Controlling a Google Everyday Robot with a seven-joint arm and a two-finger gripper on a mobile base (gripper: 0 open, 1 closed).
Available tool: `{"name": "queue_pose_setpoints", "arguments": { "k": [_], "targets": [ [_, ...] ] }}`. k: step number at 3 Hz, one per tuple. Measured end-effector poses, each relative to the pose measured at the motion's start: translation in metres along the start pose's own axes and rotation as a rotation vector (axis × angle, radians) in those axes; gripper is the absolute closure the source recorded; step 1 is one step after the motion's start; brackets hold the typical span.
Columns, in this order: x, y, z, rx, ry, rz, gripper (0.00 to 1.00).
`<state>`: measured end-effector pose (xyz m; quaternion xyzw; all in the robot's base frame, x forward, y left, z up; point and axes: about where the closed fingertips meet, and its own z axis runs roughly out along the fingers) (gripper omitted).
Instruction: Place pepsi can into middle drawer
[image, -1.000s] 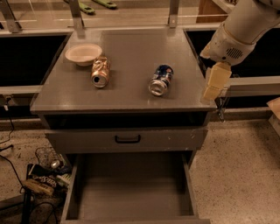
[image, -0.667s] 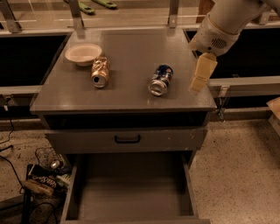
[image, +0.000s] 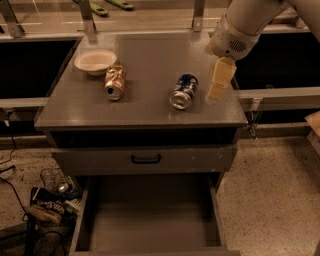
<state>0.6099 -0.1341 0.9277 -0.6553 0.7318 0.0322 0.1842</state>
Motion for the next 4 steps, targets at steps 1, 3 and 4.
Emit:
{"name": "queue_pose_setpoints", "arguments": {
  "k": [1,3,4],
  "targets": [
    [0.006,-0.007,0.008,-0.006,-0.013,0.021,0.00],
    [-0.004,-0.038,0.045,-0.074,-0.032,0.022,0.00],
    [-0.005,-0.039,0.046,-0.076,-0.032,0.021,0.00]
  ]
}}
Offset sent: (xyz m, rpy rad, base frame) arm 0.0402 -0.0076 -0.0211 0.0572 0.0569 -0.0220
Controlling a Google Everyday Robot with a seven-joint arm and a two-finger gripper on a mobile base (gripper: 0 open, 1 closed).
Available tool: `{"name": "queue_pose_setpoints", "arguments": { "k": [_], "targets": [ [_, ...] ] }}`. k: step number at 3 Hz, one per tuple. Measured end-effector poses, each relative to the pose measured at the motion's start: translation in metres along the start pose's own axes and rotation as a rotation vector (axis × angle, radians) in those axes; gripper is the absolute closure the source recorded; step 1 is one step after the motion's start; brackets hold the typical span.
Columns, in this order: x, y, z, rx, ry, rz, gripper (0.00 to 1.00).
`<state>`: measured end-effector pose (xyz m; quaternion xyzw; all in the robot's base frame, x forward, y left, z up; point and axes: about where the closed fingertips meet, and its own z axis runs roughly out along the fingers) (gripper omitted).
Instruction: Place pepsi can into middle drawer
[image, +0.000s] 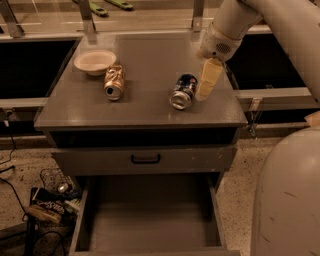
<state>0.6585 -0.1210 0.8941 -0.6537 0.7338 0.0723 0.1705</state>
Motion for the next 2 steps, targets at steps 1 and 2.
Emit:
{"name": "queue_pose_setpoints", "arguments": {
  "k": [1,2],
  "targets": [
    [-0.0131,-0.0073,0.0180,-0.031,-0.054,-0.016,0.00],
    [-0.0134,-0.0077,0.0184,-0.030,-0.054,-0.016,0.00]
  ]
}}
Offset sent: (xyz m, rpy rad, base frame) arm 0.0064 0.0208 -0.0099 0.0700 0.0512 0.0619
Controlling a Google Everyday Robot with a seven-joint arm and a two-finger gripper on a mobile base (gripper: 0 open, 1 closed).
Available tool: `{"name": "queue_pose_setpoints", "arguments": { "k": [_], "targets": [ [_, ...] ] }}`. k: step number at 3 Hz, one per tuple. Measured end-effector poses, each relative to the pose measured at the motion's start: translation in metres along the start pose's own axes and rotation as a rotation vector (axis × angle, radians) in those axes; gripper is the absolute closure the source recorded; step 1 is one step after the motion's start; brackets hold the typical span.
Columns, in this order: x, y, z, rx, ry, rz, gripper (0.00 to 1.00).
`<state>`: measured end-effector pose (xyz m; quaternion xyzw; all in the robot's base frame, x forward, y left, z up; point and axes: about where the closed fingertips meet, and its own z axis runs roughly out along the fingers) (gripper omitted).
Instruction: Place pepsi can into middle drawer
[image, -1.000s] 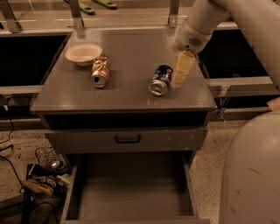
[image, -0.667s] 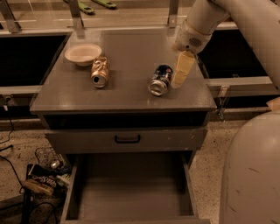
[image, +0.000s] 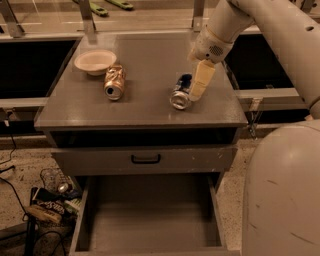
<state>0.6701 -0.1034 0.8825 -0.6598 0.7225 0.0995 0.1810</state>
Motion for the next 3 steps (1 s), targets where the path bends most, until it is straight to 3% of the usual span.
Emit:
{"name": "queue_pose_setpoints", "arguments": {
  "k": [2,3],
  "targets": [
    [-0.002,0.015,0.027,-0.070,-0.002,-0.019,0.00],
    [-0.007,-0.001,0.029,-0.044,-0.015,-0.005,0.00]
  ]
}}
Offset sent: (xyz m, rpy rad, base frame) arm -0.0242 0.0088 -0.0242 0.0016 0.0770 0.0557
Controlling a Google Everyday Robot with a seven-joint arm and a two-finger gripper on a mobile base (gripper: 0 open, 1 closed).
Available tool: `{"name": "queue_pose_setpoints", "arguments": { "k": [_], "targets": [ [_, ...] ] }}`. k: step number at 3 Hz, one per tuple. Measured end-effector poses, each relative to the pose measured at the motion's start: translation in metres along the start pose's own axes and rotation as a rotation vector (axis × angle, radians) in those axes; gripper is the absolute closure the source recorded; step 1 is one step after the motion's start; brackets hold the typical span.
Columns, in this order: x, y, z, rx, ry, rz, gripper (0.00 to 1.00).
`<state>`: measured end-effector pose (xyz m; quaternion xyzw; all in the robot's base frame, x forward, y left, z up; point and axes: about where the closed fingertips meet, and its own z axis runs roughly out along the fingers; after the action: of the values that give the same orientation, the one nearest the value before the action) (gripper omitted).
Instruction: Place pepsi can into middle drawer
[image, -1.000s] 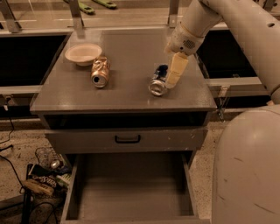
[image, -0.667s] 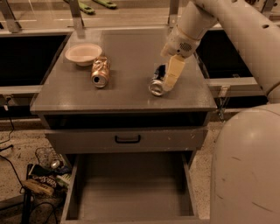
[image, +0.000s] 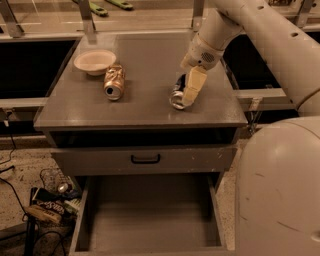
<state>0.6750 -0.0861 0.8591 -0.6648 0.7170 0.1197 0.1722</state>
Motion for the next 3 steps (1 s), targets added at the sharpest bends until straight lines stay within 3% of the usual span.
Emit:
{"name": "queue_pose_setpoints", "arguments": {
  "k": [2,3],
  "targets": [
    [0.0046,0.0012,0.0143,-0.031,-0.026,0.014,0.00],
    [0.0046,0.0012,0.0143,-0.031,-0.026,0.014,0.11]
  ]
}}
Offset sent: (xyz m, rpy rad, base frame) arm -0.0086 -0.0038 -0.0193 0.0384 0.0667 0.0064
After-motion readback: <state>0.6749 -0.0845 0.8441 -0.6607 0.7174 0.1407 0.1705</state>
